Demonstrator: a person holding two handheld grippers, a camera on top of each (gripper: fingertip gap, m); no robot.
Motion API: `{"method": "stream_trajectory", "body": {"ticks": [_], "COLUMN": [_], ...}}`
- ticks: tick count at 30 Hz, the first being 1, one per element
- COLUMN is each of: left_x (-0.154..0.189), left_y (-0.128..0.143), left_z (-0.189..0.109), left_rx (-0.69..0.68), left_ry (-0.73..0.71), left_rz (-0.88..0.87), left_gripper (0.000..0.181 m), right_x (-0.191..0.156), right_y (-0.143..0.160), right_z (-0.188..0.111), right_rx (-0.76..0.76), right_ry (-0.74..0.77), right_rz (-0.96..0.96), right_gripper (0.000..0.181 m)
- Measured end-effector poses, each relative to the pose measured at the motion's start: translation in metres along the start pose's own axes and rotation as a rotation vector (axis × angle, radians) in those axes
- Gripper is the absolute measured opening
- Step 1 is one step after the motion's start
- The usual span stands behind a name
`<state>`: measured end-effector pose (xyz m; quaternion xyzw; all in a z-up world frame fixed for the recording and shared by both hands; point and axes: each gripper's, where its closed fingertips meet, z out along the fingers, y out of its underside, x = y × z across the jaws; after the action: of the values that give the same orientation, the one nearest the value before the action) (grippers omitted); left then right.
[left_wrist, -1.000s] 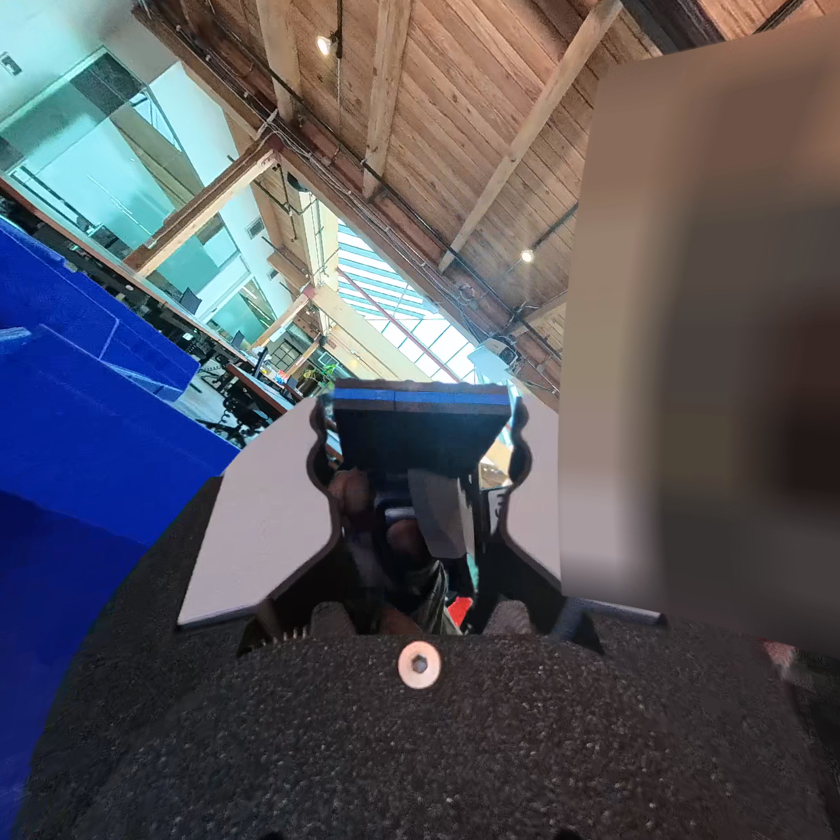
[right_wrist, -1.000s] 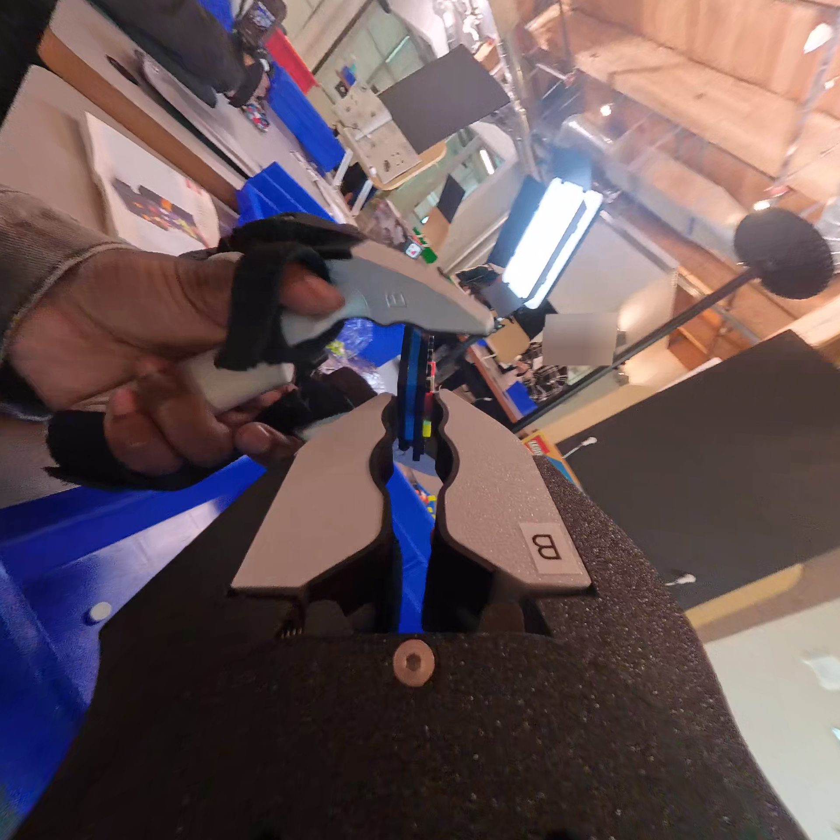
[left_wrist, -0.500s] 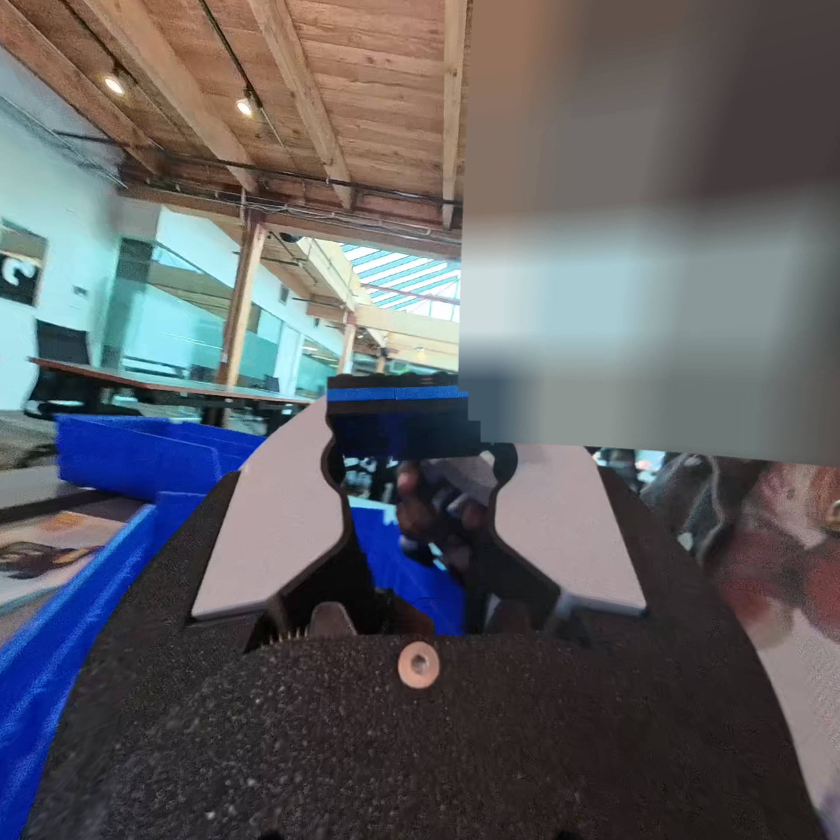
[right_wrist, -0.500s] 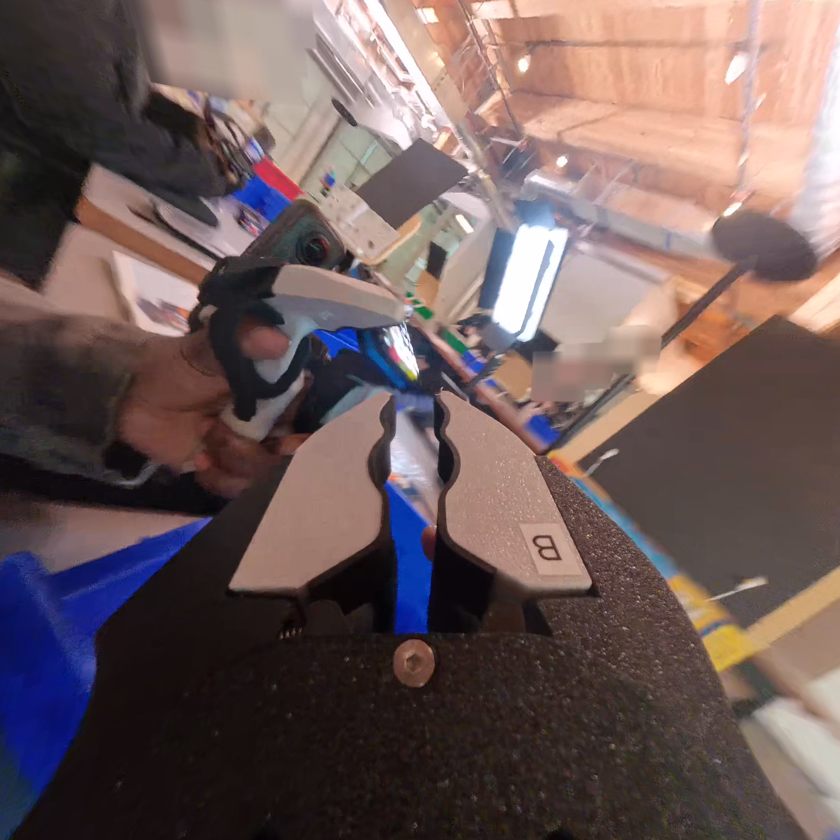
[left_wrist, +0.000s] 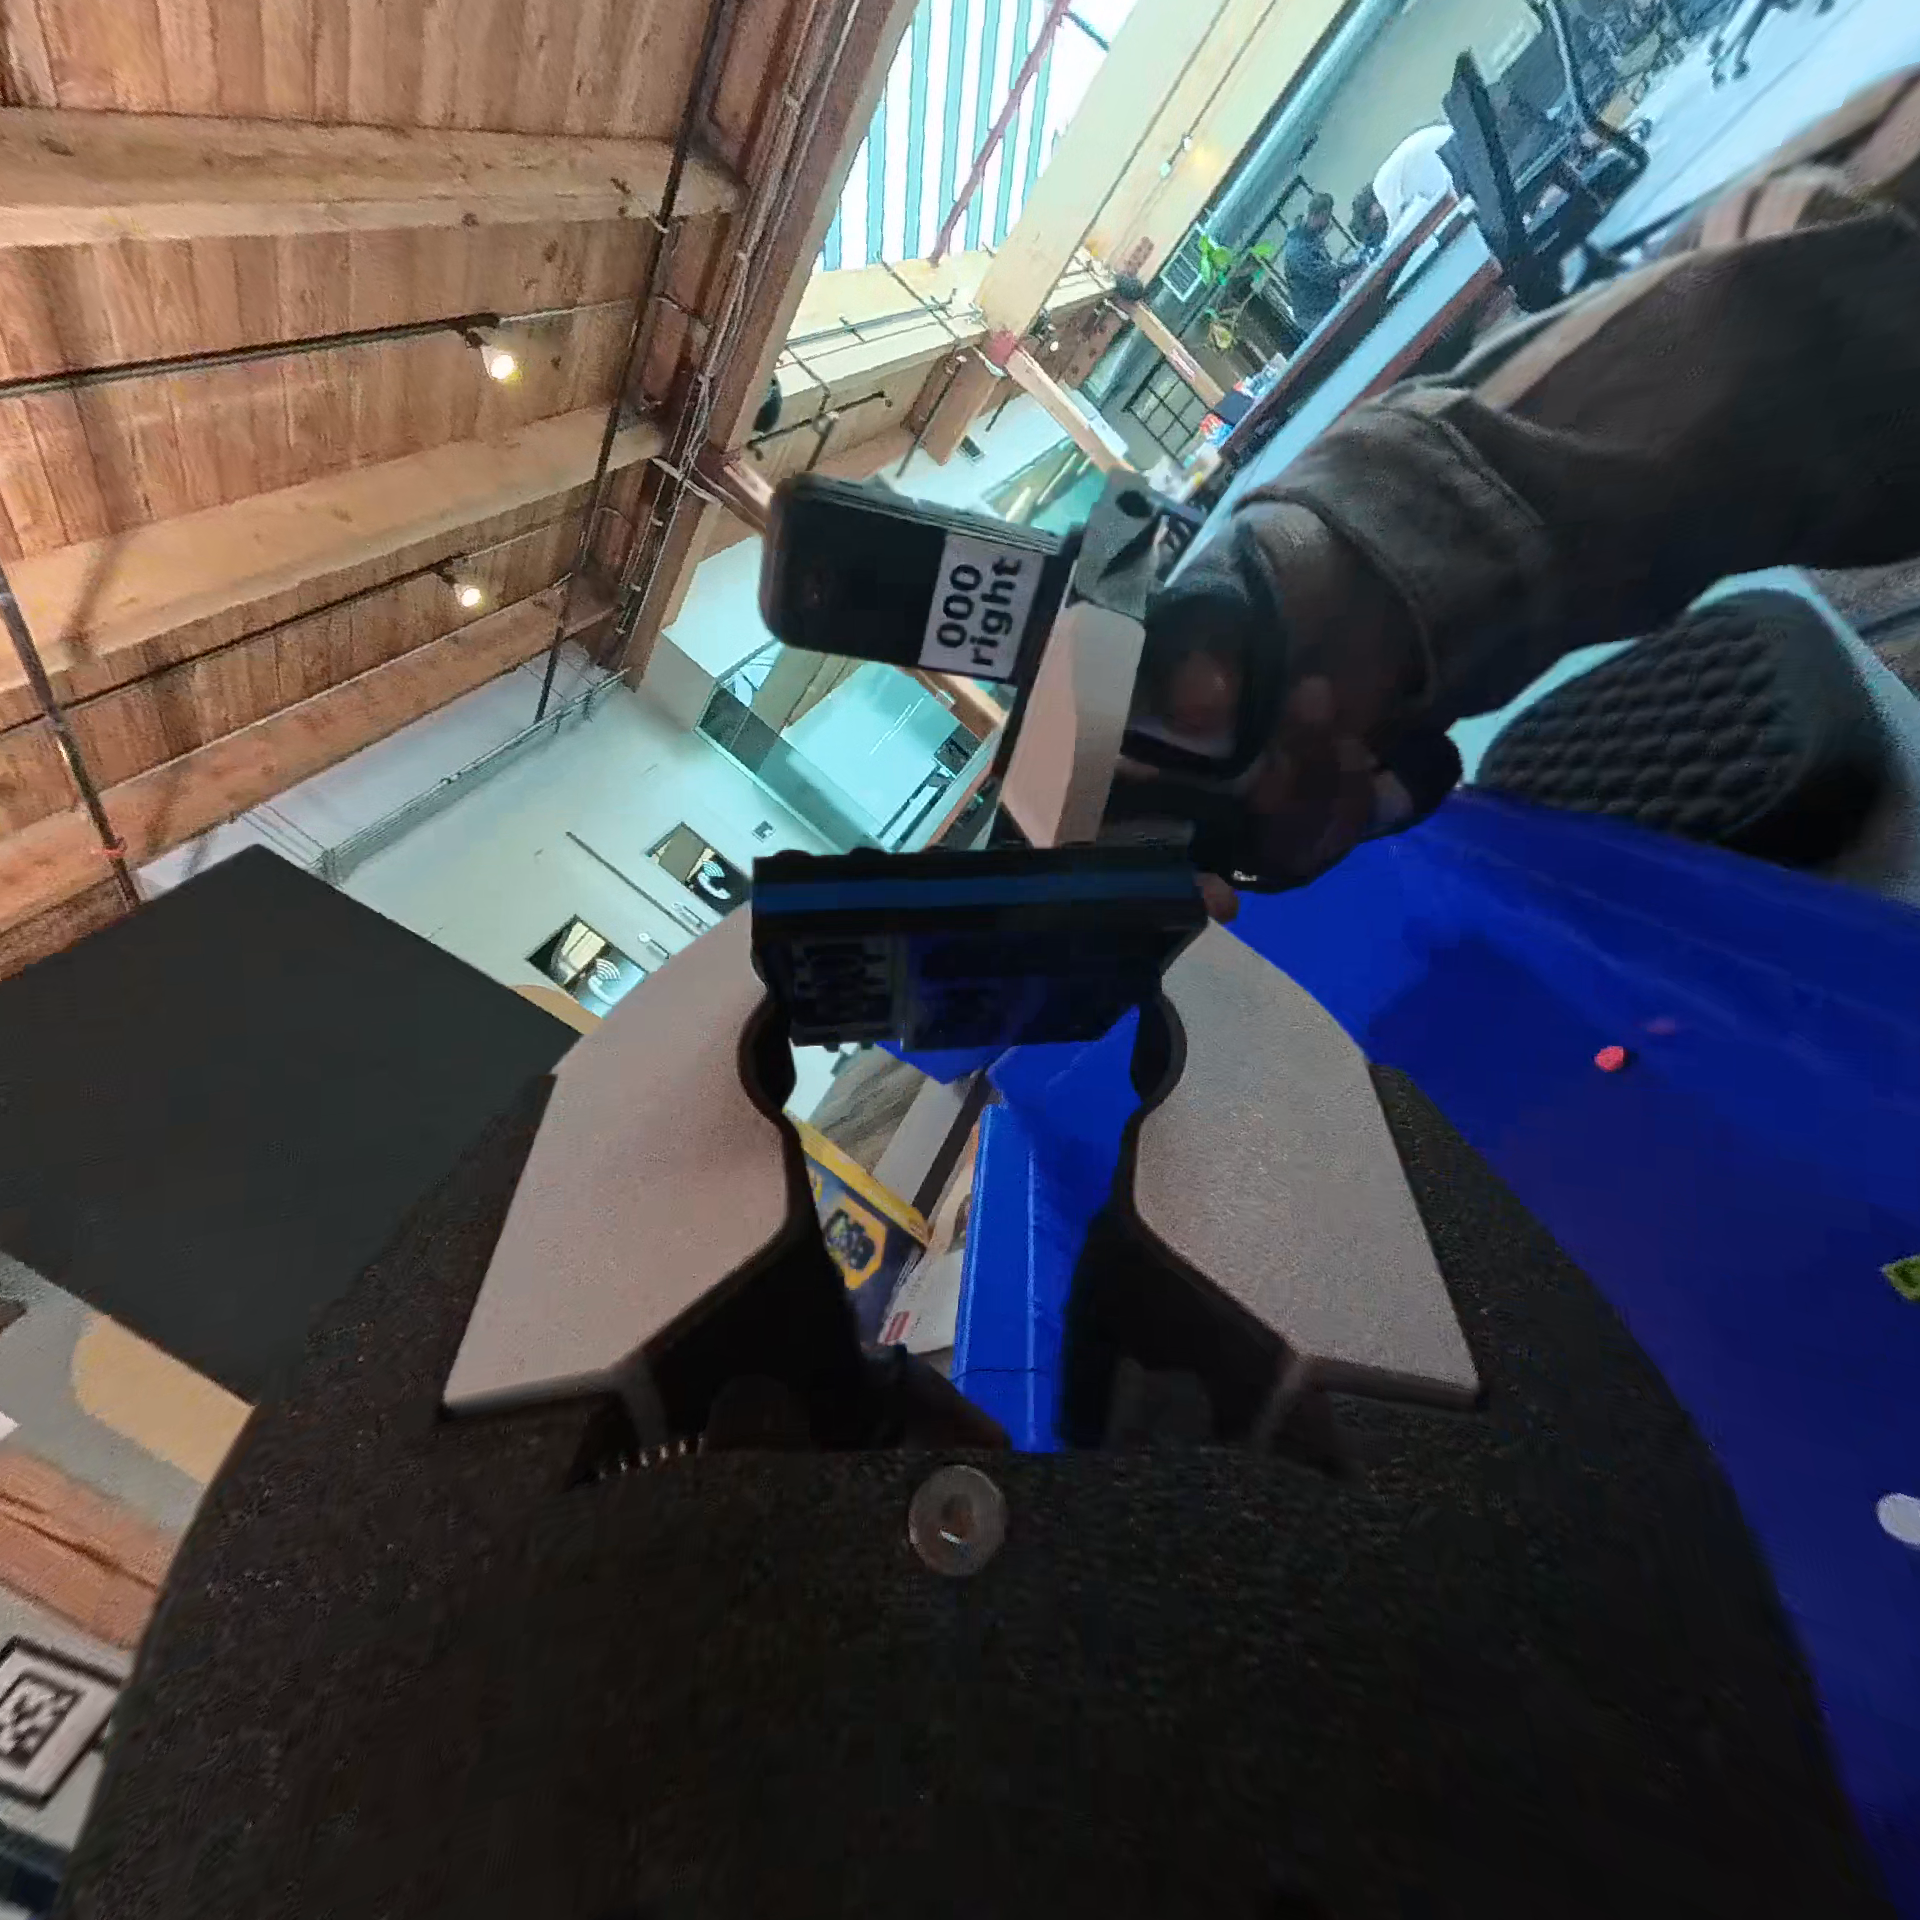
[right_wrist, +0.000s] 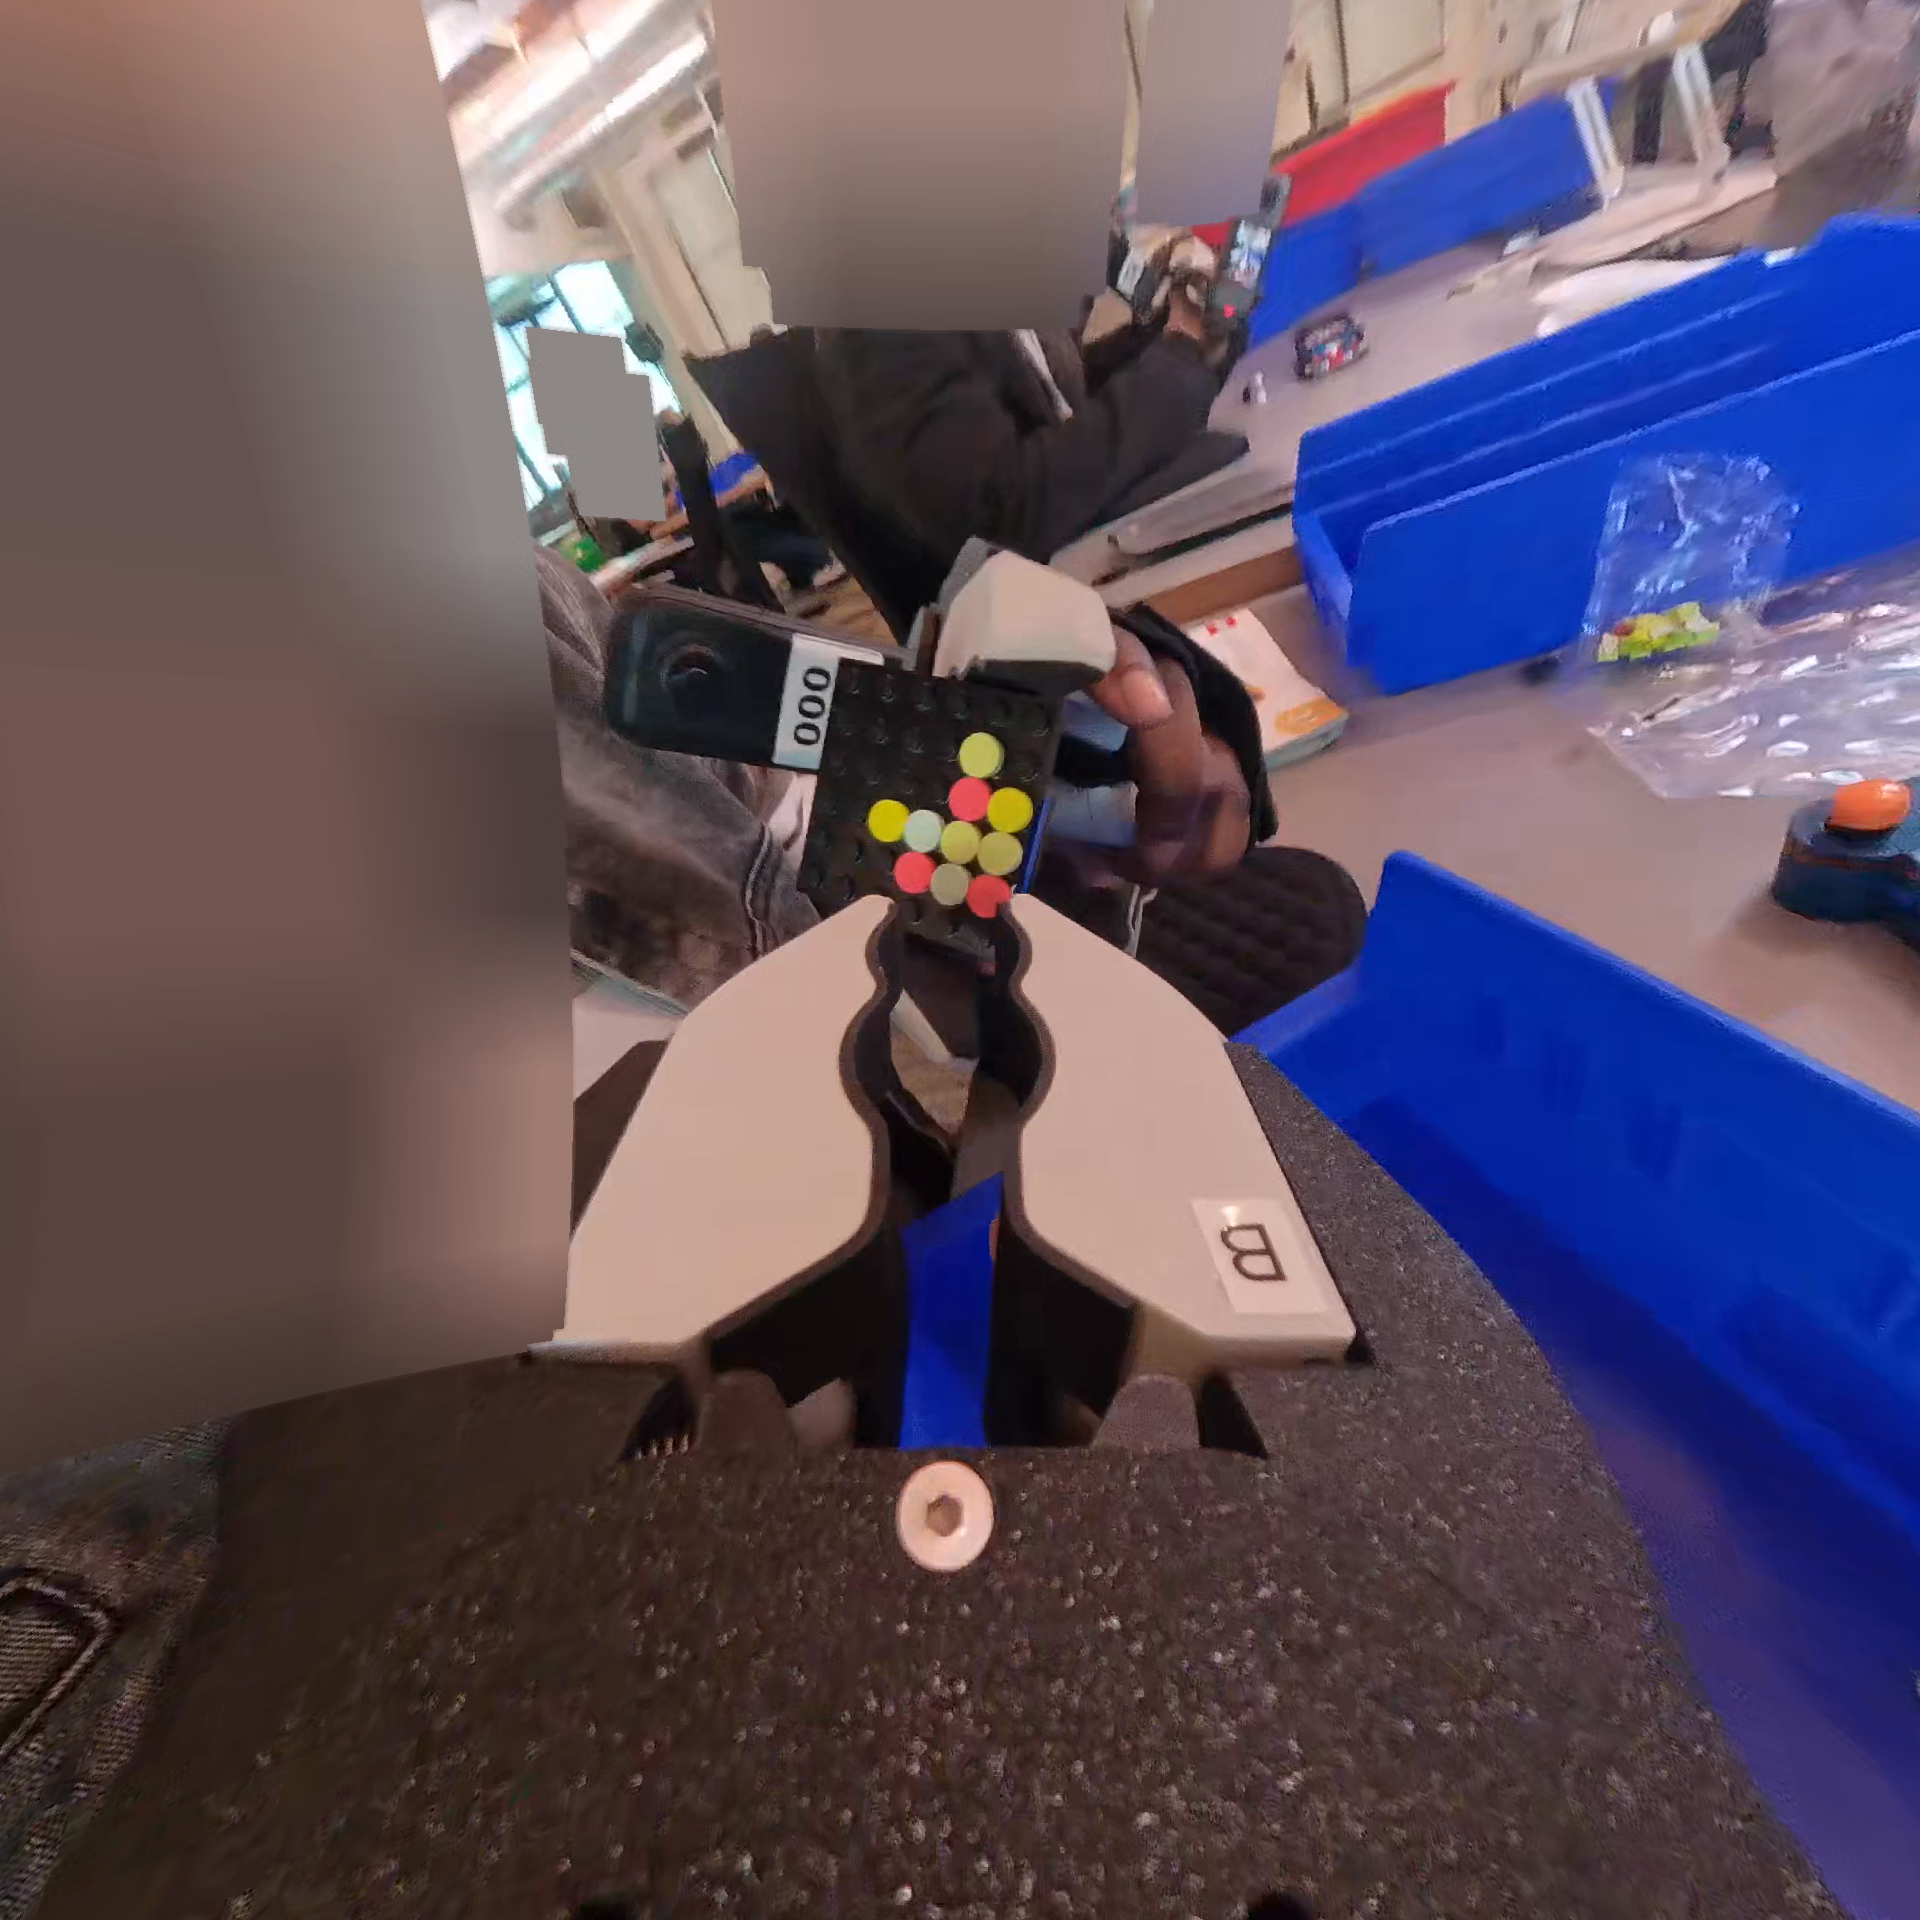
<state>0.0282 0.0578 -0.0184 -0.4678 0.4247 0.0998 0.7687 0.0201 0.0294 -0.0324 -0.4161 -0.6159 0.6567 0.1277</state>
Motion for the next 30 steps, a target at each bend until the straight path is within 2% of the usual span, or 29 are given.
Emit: {"method": "stream_trajectory", "body": {"ticks": [8, 14, 18, 22, 30], "left_x": [0.008, 0.015, 0.019, 0.023, 0.031], "left_y": [0.020, 0.036, 0.054, 0.066, 0.100], "left_z": [0.005, 0.013, 0.016, 0.016, 0.019], "left_rx": [-0.044, -0.078, -0.136, -0.172, -0.400], "left_ry": [0.028, 0.100, 0.117, 0.137, 0.172], "left_rz": [0.082, 0.141, 0.214, 0.243, 0.331], "left_gripper": [0.064, 0.063, 0.063, 0.063, 0.062], "right_x": [0.027, 0.040, 0.049, 0.062, 0.083], "right_y": [0.014, 0.020, 0.029, 0.035, 0.049], "right_z": [-0.002, -0.006, -0.006, -0.010, -0.014], "right_rx": [-0.077, -0.130, -0.161, -0.192, -0.299], "right_ry": [0.065, 0.033, 0.035, 0.081, 0.249], "right_rz": [0.004, 0.015, 0.022, -0.018, -0.160], "right_gripper": [0.016, 0.009, 0.021, 0.011, 0.000]}}
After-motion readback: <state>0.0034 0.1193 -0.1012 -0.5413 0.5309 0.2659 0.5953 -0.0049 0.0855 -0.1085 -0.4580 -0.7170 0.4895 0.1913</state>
